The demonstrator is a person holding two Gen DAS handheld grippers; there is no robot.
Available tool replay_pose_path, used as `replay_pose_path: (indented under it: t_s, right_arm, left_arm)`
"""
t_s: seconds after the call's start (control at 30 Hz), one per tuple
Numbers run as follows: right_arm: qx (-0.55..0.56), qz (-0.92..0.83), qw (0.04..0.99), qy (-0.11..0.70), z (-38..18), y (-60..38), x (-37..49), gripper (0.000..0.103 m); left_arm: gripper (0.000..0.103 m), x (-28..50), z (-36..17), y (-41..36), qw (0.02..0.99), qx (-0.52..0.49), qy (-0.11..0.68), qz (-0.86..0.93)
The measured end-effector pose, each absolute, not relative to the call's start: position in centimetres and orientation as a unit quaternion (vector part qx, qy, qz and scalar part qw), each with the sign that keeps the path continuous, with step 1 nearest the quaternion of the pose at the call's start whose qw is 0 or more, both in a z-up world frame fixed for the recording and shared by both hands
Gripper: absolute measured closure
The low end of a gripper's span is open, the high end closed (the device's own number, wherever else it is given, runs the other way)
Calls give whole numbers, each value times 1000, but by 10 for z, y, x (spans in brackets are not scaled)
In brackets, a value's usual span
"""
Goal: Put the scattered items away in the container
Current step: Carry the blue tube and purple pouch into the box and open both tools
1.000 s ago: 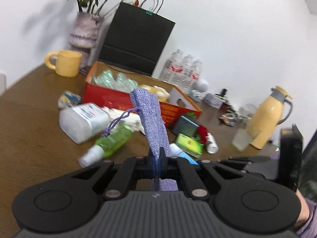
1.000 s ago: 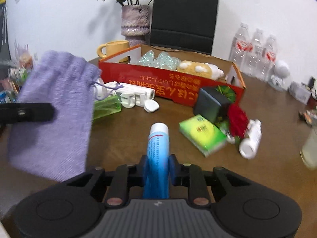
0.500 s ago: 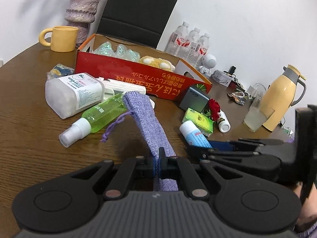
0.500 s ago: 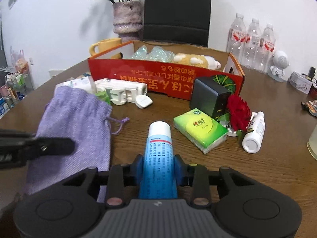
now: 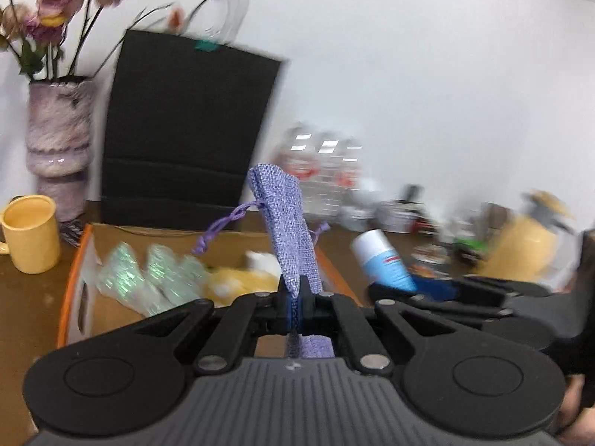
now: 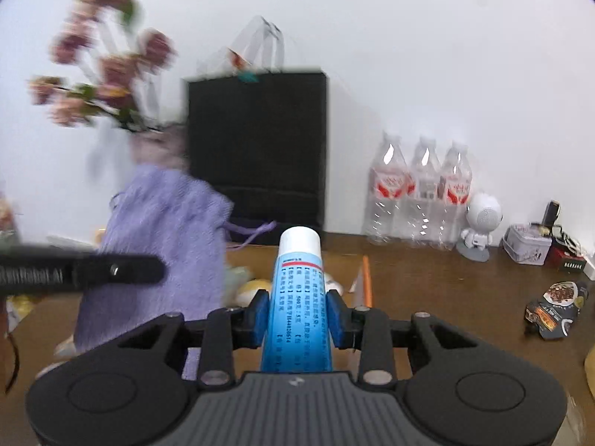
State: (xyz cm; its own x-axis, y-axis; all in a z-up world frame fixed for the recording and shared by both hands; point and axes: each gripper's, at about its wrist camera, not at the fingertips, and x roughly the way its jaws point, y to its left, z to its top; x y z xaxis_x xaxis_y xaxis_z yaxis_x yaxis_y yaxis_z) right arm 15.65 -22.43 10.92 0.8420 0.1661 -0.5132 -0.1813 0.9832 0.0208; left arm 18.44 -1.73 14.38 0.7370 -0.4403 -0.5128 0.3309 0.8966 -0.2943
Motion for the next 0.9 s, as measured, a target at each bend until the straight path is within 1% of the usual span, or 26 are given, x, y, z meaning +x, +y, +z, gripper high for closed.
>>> replay_pose_path:
  t_s: [0.1,0.17,0.23,0.3,0.33,0.4,0.43,0.47,0.5,0.53,0.57,0.6,0.63,0.67,0.7,0.73,0.8,0.9]
  right_arm:
    - [-3,79,949,304,95,-223,208,72]
    - [0,73,944,322,84,-220,234,72]
    - [-8,56,939,339,74,-215,250,71]
    - [-20,51,933,357,61,-211,256,71]
    - [-25,48,928,369,54,-208,258,71]
    - [-25,44,919,391,42,-206,260,71]
    - [-20,41,915,401,38,-207,262,71]
    - [-16,38,911,410,35,-208,262,70]
    - [-17,36,908,416,33,-210,262,70]
    - [-17,33,906,422,32,-211,261,62]
    - [-18,34,904,425,32,-213,259,58]
    - [-20,42,907,419,36,-214,254,51]
    - [-23,48,910,412,42,-214,247,34]
    - [-25,54,913,404,48,-214,241,29]
    - [-28,60,915,397,55,-214,234,19]
    - [-31,64,917,392,61,-214,228,12]
    - [-36,65,916,395,73,-212,222,9]
    - [-34,58,895,440,84,-210,222,7]
  left_arm:
    - [100,225,105,-19,920,-111,345,-146]
    - [100,234,86,-21,913,-134,358,-142]
    - [99,239,76,-30,908,-119,366,-168]
    - [99,244,70,-45,906,-67,386,-160]
    - [97,244,67,-52,903,-44,397,-162]
    - [84,249,61,-59,888,-27,424,-173]
    - [60,248,60,-63,889,-15,427,-167]
    - [33,248,60,-66,891,-3,426,-159]
    - [22,247,60,-70,893,10,424,-151]
    - [12,245,63,-72,898,37,416,-138]
    - [12,244,66,-75,903,68,406,-122]
    - [12,241,70,-76,906,99,397,-105]
    - [10,239,76,-75,909,119,389,-89]
    - [2,236,81,-71,913,124,380,-76]
    - [0,234,87,-66,918,126,371,-65]
    - [0,233,93,-61,919,124,369,-60]
    - [0,232,102,-51,919,118,372,-56]
    - [0,231,104,-46,912,117,389,-51]
